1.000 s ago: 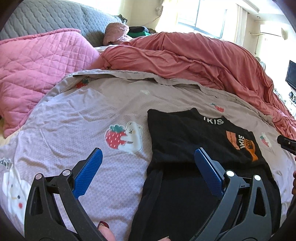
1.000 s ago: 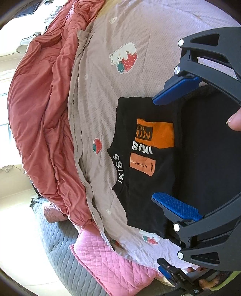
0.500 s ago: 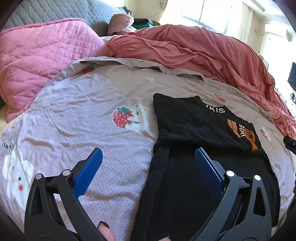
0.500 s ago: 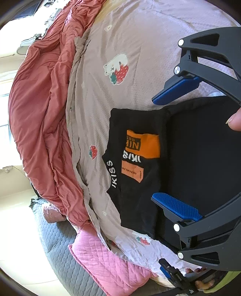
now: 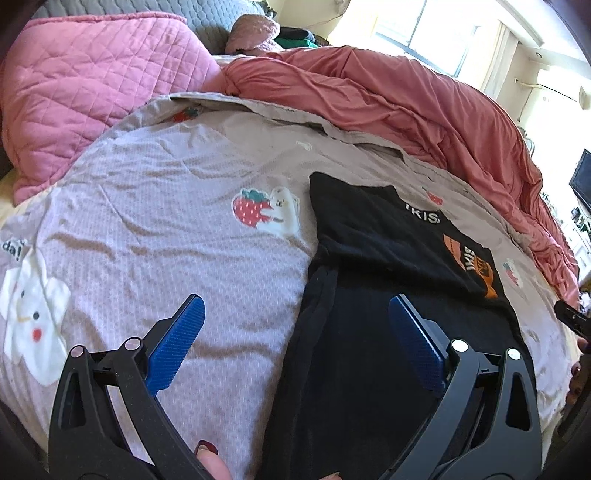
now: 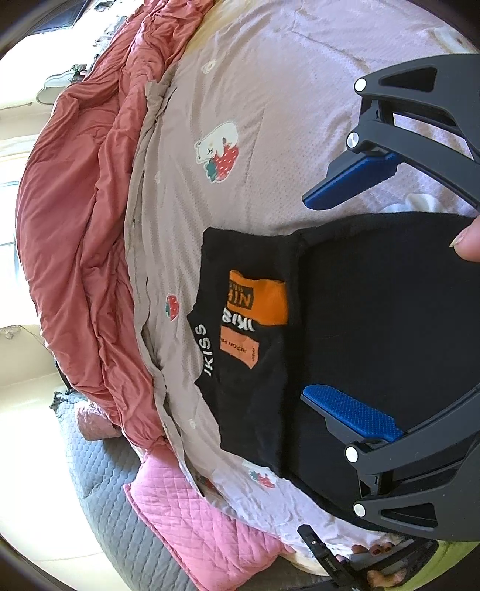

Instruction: Fold small clothes

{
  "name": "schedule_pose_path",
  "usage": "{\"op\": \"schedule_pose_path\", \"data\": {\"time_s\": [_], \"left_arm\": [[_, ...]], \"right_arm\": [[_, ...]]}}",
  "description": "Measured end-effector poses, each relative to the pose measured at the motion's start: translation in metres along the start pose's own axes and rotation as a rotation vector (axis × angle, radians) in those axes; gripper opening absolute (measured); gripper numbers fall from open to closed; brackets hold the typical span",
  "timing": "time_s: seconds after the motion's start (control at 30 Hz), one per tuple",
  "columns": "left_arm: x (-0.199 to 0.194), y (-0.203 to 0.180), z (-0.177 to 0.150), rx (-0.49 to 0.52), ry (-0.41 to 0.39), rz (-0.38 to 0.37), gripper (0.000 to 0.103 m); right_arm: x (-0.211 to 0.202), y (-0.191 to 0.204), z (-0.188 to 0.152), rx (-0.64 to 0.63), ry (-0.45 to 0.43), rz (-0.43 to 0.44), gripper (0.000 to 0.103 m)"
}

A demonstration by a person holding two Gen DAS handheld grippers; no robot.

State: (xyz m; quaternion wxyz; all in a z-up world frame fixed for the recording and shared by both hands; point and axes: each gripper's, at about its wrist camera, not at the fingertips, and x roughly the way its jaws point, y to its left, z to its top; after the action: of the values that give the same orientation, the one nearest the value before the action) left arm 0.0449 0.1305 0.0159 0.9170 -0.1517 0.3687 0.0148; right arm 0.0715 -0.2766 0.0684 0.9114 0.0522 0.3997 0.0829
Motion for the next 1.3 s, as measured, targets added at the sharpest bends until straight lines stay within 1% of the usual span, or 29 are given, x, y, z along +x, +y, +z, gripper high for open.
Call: {"op": "schedule_pose_path", "data": {"time_s": [0.2, 0.4, 0.47, 0.57, 0.77, 1.03, 1.3], "left_arm": [[-0.017, -0.001, -0.008, 0.007, 0.016, -0.019, 0.093], [-0.026, -0.008, -0.017, 0.054, 0.051, 0.039, 0.093], [-0.026, -0.01, -0.019, 0.069, 0.061, 0.047, 0.093], [-0.024, -0.012, -0.023, 0.091, 0.083, 0.104, 0.093], [-0.019, -0.009, -0.03, 0.105, 0.137, 0.124, 0.093], [-0.015, -0.005, -0.038, 0.093, 0.186, 0.129, 0.093], [-0.015, 0.0, -0.047, 0.079, 0.234, 0.098, 0.093]], "right_arm": [[-0.006, -0.009, -0.015, -0.003, 0.021, -0.012, 0.095], [-0.011, -0.014, -0.026, -0.009, 0.045, -0.014, 0.095], [-0.014, -0.015, -0.03, -0.018, 0.05, -0.014, 0.095], [-0.016, -0.015, -0.036, -0.024, 0.064, -0.014, 0.095], [-0.017, -0.014, -0.05, -0.041, 0.108, -0.007, 0.095], [-0.017, -0.008, -0.069, -0.067, 0.157, 0.003, 0.095], [-0.014, -0.01, -0.084, -0.08, 0.198, -0.009, 0.095]]}}
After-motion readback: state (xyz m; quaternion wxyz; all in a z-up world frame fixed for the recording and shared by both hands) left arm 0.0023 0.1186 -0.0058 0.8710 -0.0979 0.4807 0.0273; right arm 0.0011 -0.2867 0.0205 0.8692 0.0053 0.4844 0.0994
